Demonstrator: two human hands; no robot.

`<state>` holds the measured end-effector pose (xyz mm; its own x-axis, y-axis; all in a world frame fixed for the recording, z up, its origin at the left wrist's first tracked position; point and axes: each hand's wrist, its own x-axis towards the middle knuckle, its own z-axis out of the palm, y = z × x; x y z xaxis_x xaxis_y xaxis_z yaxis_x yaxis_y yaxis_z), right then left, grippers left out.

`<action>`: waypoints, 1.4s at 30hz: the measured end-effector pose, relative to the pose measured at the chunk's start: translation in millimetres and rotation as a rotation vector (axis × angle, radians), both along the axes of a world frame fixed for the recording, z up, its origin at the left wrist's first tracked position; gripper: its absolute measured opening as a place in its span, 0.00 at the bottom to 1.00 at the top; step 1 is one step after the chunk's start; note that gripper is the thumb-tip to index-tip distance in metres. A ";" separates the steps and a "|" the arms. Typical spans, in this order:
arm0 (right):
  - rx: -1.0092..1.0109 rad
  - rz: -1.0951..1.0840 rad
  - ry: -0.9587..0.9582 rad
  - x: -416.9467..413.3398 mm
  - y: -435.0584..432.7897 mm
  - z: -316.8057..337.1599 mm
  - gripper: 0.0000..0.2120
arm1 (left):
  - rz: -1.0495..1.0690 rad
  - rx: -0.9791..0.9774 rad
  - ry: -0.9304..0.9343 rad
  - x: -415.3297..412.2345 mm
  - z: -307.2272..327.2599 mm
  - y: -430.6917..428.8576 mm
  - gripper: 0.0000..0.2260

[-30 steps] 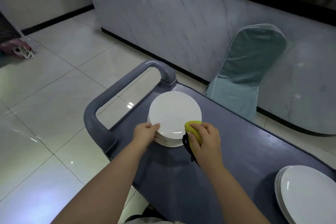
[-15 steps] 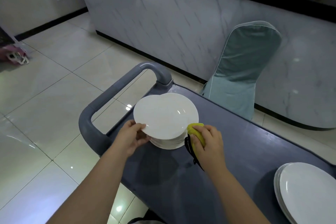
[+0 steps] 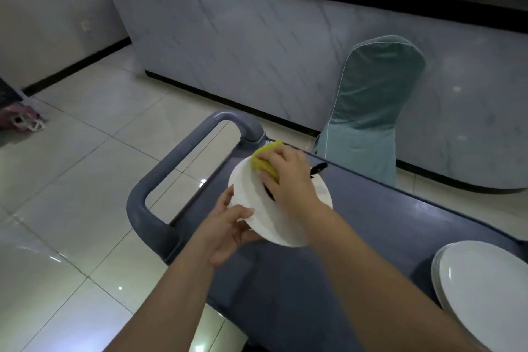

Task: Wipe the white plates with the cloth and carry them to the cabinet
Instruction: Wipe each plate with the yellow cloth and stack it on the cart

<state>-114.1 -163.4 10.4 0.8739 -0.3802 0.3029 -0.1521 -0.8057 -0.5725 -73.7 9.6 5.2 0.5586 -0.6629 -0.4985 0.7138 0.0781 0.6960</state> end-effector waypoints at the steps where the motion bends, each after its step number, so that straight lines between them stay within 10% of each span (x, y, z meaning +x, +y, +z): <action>1: -0.002 0.083 -0.002 -9.1 13.0 -0.7 0.15 | 0.013 -0.034 0.000 -1.9 1.2 -1.8 0.26; 6: -0.064 0.175 -0.042 -107.7 -13.0 -21.5 0.18 | 0.020 -0.047 -0.089 -5.6 5.7 2.0 0.28; 12: -0.056 -0.273 -0.181 -73.9 -37.4 14.9 0.18 | -0.160 -0.132 -0.153 -41.0 15.8 -27.2 0.27; 18: -0.229 0.040 -0.225 -161.0 -6.6 -32.3 0.18 | -0.203 -0.142 -0.208 -39.0 21.1 -37.3 0.27; 24: -0.220 -0.454 -0.253 -164.8 -68.0 0.6 0.16 | -0.354 -0.133 -0.261 -72.1 17.4 -61.7 0.26; 31: -0.220 -0.161 -0.234 -212.4 -7.9 -53.0 0.16 | -0.407 -0.126 -0.421 -72.5 25.3 -80.2 0.30; 36: -0.060 -0.664 -0.266 -208.8 -62.9 -21.2 0.22 | -0.540 -0.140 -0.478 -96.5 28.3 -88.0 0.29; 42: -0.177 -0.226 -0.323 -199.8 -24.9 -22.1 0.16 | -0.421 -0.159 -0.377 -92.2 31.3 -94.6 0.31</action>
<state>-313.9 -188.3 -11.7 0.6242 -0.4688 0.6250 -0.1717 -0.8627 -0.4757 -165.9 -85.1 36.5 0.3499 -0.9167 -0.1930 0.4117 -0.0346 0.9107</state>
